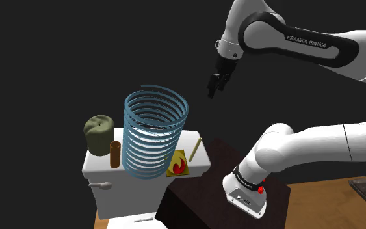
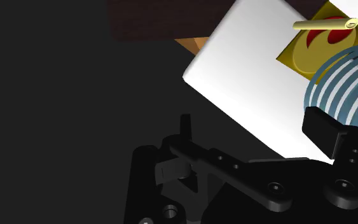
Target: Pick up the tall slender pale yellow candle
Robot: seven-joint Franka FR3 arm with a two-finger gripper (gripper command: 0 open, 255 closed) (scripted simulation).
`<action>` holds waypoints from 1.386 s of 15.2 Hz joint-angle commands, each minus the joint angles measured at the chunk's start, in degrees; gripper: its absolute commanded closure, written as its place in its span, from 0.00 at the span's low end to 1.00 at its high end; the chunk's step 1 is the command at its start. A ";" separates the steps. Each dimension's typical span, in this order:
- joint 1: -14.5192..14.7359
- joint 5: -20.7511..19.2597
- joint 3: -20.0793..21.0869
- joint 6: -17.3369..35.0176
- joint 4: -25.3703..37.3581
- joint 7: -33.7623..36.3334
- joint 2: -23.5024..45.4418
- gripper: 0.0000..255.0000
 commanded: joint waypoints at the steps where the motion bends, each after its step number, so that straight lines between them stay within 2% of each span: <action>1: 0.00 0.00 0.00 0.00 0.00 0.00 0.00 0.00; 8: 5.95 6.92 5.78 9.51 -14.64 4.27 -11.60 0.00; 15: 14.94 15.85 14.66 19.91 -26.57 10.25 -19.91 0.00; 21: 16.26 17.61 16.39 24.63 -30.52 10.74 -19.34 0.00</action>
